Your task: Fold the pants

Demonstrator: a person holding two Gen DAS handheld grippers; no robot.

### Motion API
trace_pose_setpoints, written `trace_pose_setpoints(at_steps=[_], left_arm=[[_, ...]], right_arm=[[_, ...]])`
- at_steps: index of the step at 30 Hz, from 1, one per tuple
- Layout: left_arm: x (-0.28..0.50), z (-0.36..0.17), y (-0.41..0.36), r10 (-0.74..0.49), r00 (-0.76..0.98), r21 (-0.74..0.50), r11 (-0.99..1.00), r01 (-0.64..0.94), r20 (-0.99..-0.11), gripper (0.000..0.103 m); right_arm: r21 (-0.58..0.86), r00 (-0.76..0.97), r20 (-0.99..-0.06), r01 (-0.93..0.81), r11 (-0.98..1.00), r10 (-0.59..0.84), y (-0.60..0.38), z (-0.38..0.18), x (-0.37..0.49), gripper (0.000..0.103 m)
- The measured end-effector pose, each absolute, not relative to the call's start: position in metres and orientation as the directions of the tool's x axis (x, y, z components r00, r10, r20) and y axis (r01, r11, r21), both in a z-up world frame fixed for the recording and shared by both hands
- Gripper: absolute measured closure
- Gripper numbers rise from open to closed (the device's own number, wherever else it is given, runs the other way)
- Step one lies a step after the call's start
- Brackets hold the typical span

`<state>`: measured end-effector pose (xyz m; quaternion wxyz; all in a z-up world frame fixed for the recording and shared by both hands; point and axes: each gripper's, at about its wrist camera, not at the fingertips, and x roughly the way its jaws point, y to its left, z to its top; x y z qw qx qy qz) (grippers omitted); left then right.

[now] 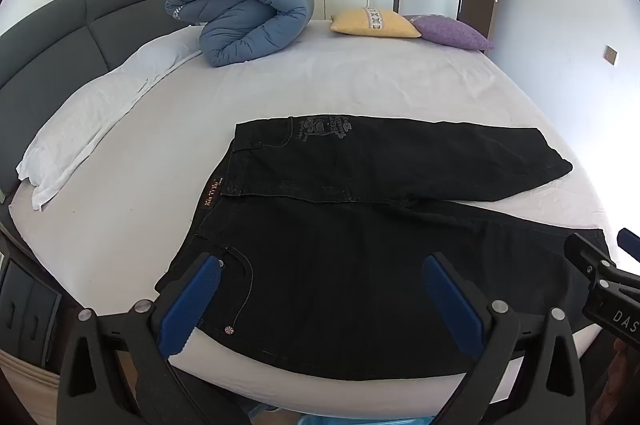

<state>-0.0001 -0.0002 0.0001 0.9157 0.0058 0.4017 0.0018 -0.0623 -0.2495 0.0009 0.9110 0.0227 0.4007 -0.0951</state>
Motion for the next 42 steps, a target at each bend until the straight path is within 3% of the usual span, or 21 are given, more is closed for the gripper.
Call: trace_pose_setpoints(at_steps=[42], left_arm=[[-0.0007, -0.0028, 0.0027, 0.015, 0.672, 0.022, 1.0, 0.002, -0.741, 0.0]], right_arm=[[-0.028, 0.659, -0.739, 0.178, 0.984, -0.14, -0.2472, -0.0016, -0.0598, 0.0]])
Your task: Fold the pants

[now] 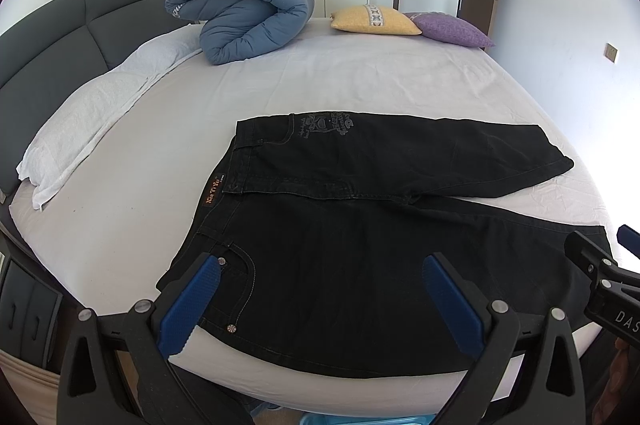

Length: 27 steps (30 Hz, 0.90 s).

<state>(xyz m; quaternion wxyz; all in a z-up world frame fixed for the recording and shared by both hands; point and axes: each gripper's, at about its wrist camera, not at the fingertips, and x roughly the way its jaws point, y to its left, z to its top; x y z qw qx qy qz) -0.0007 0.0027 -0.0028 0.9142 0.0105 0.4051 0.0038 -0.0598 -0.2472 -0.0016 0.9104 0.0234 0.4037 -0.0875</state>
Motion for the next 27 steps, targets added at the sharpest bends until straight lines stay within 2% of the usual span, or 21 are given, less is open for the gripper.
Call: trace_pose_setpoints(at_steps=[27], left_arm=[[-0.0007, -0.004, 0.0047, 0.015, 0.67, 0.023, 1.0, 0.003, -0.743, 0.0]], right_arm=[[-0.026, 0.658, -0.741, 0.175, 0.984, -0.136, -0.2445, -0.0028, -0.0592, 0.0]])
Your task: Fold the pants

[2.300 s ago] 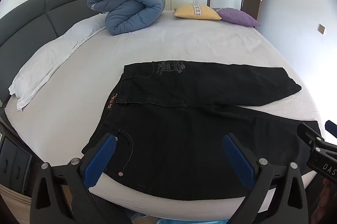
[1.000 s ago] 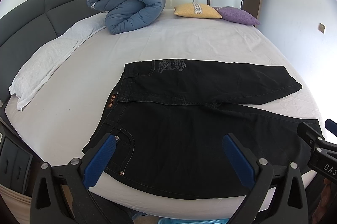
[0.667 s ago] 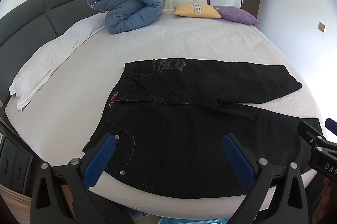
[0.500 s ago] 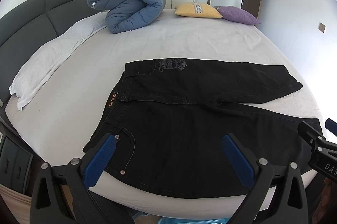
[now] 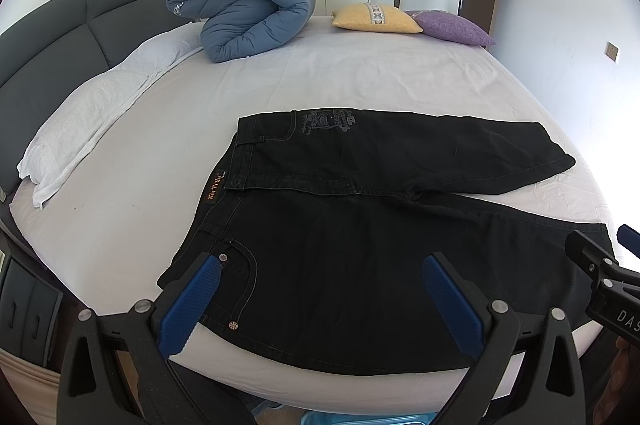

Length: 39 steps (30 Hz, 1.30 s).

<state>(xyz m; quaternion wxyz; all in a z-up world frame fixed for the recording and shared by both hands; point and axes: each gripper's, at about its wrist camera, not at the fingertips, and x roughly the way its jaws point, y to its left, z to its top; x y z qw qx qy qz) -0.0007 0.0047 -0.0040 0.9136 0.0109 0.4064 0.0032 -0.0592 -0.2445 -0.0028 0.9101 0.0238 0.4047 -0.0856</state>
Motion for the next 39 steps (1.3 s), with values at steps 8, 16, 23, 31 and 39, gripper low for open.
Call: trace_pose_setpoints(at_steps=[8, 16, 23, 31, 39], left_arm=[[-0.001, -0.004, 0.004, 0.015, 0.67, 0.023, 1.0, 0.002, -0.742, 0.0], [-0.001, -0.007, 0.006, 0.021, 0.669, 0.029, 1.0, 0.001, -0.743, 0.0], [-0.004, -0.013, 0.008, 0.038, 0.675, 0.048, 0.999, -0.004, -0.737, 0.0], [0.005, -0.017, 0.014, -0.011, 0.688, 0.028, 0.999, 0.045, -0.726, 0.0], [0.074, -0.026, 0.042, -0.03, 0.678, 0.059, 0.992, 0.109, -0.734, 0.0]], right_arm=[[-0.025, 0.658, -0.741, 0.174, 0.984, -0.135, -0.245, -0.003, -0.059, 0.0], [-0.023, 0.656, -0.743, 0.173, 0.985, -0.133, -0.245, -0.003, -0.058, 0.0], [-0.023, 0.655, -0.744, 0.171, 0.985, -0.131, -0.238, -0.006, -0.059, 0.0], [0.009, 0.656, -0.751, 0.131, 0.991, -0.08, -0.235, -0.014, -0.053, 0.0], [0.167, 0.696, -0.703, -0.036, 0.985, 0.144, -0.251, -0.008, -0.015, 0.0]])
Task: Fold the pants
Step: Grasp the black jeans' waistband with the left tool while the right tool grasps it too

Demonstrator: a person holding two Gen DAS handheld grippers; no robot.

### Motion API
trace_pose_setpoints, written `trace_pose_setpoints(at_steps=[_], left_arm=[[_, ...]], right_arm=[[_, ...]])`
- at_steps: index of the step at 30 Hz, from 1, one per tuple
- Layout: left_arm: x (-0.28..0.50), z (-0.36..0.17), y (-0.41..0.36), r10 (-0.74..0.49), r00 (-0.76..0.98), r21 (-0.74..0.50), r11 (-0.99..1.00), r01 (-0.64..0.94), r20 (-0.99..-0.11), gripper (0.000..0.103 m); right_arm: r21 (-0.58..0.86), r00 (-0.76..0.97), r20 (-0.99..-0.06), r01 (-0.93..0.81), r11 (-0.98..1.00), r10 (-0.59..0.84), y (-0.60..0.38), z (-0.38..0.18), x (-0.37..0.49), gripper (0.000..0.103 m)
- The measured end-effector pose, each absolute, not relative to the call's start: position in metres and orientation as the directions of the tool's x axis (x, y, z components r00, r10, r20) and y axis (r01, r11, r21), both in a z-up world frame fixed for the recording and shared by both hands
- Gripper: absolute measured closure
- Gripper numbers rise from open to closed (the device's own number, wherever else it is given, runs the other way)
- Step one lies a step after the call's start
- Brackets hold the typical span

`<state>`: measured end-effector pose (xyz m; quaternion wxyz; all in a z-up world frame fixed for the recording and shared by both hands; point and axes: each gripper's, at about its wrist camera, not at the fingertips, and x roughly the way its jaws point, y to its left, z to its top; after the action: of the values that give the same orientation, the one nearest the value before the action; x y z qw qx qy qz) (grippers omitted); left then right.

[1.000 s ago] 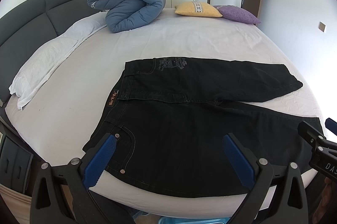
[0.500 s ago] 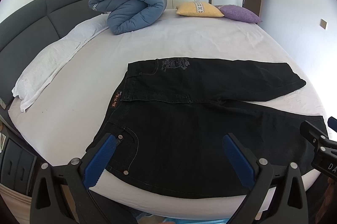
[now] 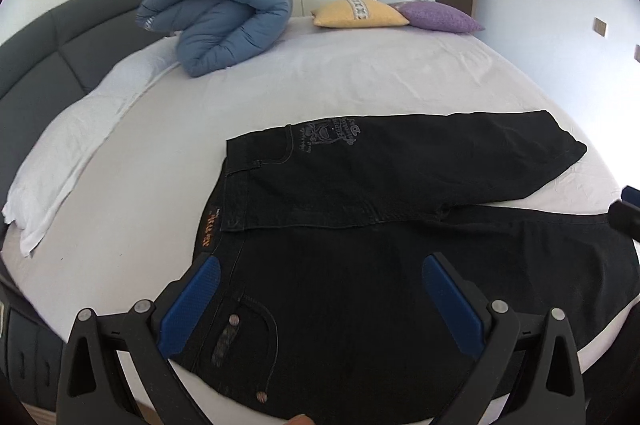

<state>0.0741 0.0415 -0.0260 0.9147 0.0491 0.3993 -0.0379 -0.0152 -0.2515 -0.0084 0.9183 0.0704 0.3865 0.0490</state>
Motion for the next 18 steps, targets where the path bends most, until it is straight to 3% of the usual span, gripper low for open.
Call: trace_pose_setpoints(at_steps=[3, 6, 10, 14, 18], left_arm=[[0.095, -0.023, 0.057, 0.012, 0.744, 0.077, 0.996, 0.053, -0.668, 0.0], [0.137, -0.037, 0.066, 0.107, 0.685, 0.165, 0.986, 0.019, -0.721, 0.0], [0.197, -0.056, 0.087, 0.147, 0.63, 0.165, 0.986, -0.029, -0.762, 0.0], [0.257, -0.064, 0.087, 0.121, 0.647, 0.216, 0.974, 0.07, -0.753, 0.0], [0.322, -0.079, 0.074, 0.031, 0.586, 0.262, 0.913, 0.314, -0.81, 0.0]], right_arm=[[0.223, 0.699, -0.682, -0.081, 0.972, 0.215, -0.263, -0.01, 0.011, 0.0], [0.298, 0.676, -0.672, -0.127, 0.946, 0.303, -0.27, -0.018, 0.042, 0.0], [0.405, 0.641, -0.654, -0.154, 0.902, 0.403, -0.279, -0.039, 0.088, 0.0], [0.411, 0.585, -0.686, -0.18, 0.894, 0.433, -0.287, -0.056, 0.136, 0.0], [0.337, 0.508, -0.764, -0.211, 0.917, 0.398, -0.297, -0.068, 0.182, 0.0]])
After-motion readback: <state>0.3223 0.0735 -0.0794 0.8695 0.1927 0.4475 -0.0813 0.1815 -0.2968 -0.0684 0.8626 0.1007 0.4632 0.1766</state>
